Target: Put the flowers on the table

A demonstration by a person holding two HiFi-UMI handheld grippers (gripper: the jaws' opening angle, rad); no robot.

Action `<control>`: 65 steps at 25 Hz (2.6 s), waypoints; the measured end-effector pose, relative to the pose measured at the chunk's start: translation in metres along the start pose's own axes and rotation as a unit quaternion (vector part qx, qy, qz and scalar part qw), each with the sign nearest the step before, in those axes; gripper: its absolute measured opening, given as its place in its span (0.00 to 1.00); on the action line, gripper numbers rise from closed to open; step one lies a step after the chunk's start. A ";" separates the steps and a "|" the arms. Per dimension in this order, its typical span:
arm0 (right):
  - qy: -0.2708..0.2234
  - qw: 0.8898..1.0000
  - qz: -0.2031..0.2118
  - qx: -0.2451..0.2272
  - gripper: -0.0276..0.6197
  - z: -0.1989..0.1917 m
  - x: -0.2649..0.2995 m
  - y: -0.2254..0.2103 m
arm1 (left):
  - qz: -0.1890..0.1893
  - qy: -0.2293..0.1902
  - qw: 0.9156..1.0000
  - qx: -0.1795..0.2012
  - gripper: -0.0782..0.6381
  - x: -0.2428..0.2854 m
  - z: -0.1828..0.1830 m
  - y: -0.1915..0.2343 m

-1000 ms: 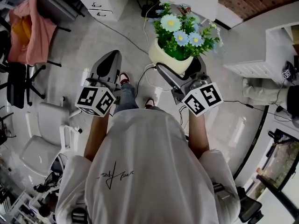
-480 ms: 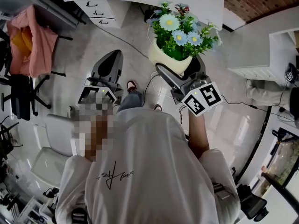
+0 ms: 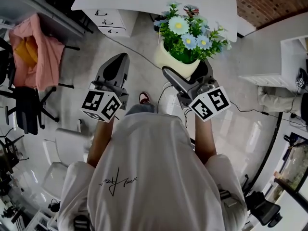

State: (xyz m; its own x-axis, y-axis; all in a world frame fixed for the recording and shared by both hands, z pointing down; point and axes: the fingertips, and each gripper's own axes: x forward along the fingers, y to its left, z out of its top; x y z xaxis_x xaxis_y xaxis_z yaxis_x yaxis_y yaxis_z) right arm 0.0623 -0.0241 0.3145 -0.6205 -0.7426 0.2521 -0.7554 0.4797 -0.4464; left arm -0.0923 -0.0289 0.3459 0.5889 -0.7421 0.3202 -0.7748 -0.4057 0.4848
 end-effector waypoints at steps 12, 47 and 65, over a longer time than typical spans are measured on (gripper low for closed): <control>-0.030 0.999 0.006 -0.011 0.83 0.004 0.004 0.003 | -0.023 -0.018 0.999 0.026 0.12 0.005 0.003 -0.005; -0.048 0.998 0.041 -0.018 0.83 -0.022 -0.055 0.073 | -0.009 -0.038 0.998 0.046 0.12 -0.090 -0.006 -0.049; -0.046 0.998 0.040 -0.027 0.83 0.009 0.004 0.003 | -0.006 -0.062 0.997 0.043 0.12 -0.011 0.029 -0.028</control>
State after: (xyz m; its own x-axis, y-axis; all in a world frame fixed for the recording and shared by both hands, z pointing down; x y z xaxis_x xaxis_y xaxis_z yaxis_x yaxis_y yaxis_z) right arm 0.0591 -0.0302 0.3063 -0.6598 -0.7390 0.1364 -0.7154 0.5621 -0.4150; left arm -0.0837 -0.0247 0.3055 0.5688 -0.7953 0.2097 -0.7882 -0.4543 0.4151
